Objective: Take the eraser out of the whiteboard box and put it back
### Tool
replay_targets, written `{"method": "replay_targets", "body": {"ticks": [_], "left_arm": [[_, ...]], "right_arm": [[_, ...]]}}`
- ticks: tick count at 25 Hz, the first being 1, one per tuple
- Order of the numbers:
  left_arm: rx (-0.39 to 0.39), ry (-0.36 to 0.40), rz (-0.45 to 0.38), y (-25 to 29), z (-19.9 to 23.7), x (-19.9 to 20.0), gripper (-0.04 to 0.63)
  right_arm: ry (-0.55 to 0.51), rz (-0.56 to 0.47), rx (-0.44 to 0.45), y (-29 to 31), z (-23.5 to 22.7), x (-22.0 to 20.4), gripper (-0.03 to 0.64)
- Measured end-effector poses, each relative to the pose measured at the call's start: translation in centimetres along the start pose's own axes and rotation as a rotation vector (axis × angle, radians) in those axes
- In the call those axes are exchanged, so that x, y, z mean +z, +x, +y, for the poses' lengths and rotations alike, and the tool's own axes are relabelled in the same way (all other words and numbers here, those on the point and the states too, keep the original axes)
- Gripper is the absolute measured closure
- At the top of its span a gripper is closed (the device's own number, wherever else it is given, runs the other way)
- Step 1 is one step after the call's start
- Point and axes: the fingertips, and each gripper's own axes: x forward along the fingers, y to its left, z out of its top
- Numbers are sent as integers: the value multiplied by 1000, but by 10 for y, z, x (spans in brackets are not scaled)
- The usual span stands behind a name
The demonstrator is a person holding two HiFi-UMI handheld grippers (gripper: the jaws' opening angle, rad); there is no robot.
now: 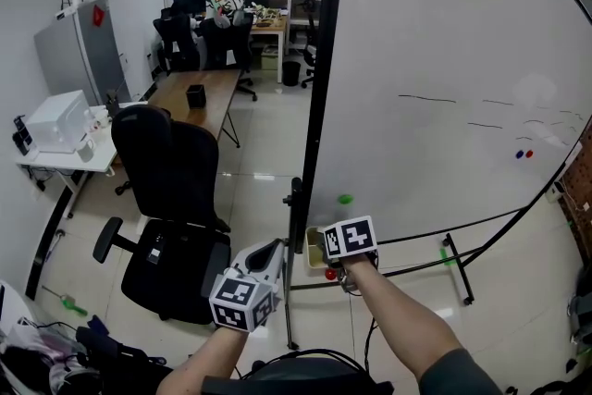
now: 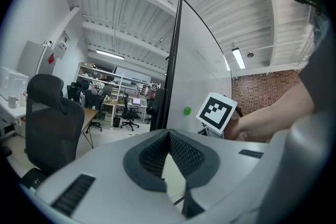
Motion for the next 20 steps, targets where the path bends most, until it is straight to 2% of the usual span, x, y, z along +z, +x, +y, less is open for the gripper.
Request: {"method": "replay_targets", "body": {"ticks": [9,13,15,20], "left_arm": [[12,-11,22,-9,-4,-8,563],[22,-30,26,-11,-5,-10,563],[25,-30,28,-12,-6,-11,563],[29,-41,23,-13,-12,-9,563]], "right_arm": [[-31,19,-17,-1,1,-3,345],[-43,-24,-5,-7,-1,-2,341],[-54,-42,12,-10,1,-1,292],[-53,-115,45,-33,4,9,290]]}}
